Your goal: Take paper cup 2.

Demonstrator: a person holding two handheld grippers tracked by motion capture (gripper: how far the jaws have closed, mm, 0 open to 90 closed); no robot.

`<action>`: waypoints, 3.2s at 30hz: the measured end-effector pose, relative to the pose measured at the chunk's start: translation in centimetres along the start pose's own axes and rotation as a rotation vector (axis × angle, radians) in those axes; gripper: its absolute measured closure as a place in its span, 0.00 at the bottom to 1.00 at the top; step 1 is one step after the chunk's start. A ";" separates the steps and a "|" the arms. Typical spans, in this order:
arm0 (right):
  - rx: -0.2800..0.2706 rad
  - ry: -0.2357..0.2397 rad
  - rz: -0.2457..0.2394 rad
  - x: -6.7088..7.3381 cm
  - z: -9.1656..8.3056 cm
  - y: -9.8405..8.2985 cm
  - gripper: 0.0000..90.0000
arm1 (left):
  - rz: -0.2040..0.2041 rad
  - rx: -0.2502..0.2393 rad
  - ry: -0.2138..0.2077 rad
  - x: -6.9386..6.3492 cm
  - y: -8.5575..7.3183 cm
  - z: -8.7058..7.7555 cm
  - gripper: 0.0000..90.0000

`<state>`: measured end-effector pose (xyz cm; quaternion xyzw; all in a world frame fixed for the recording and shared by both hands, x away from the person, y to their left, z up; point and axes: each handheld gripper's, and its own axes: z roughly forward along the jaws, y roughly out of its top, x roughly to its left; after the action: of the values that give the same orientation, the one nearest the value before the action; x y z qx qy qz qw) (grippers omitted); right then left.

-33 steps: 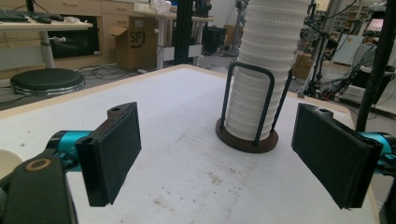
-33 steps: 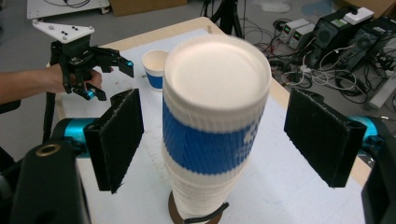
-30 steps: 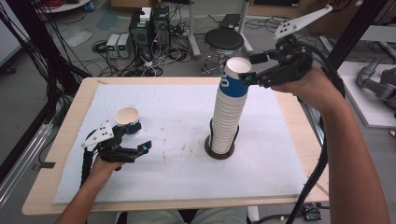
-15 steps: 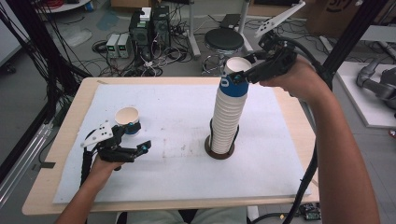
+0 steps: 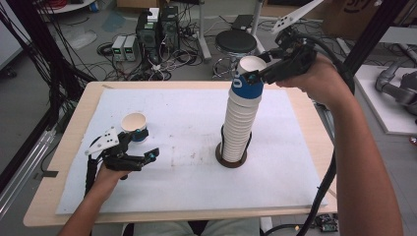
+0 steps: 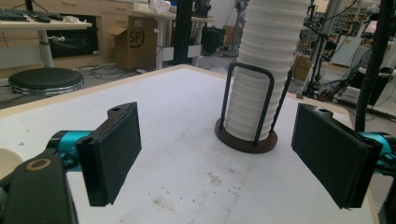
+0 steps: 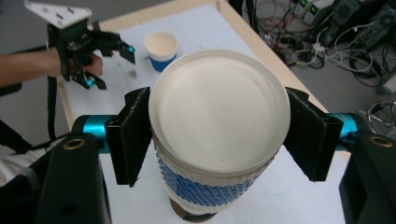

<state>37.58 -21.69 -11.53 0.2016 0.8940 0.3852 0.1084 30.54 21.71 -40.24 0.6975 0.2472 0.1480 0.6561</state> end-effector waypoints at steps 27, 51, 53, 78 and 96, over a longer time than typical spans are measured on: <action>-0.179 -0.061 0.010 1.5 -6.1 -0.2 0.34 | -0.009 -0.014 -0.009 -0.1 0.1 0.0 0.18; -0.183 -0.088 0.000 4.8 -11.1 -5.8 0.34 | -0.003 -0.022 -0.034 -0.5 0.2 0.1 0.18; -0.164 -0.080 0.005 5.2 -11.0 -6.5 0.34 | 0.000 -0.022 -0.036 -0.5 0.3 0.2 0.17; -0.049 0.112 -0.051 7.9 1.4 -14.4 0.34 | 0.009 -0.026 -0.076 -1.0 0.5 0.3 0.18; -0.081 0.197 -0.052 9.0 8.4 -16.6 0.34 | 0.034 -0.024 -0.122 -1.4 0.5 0.5 0.17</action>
<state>27.84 -22.60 -29.78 0.1351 0.8890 0.4360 0.0379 29.69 20.55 -39.64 0.7015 0.1928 0.1192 0.6757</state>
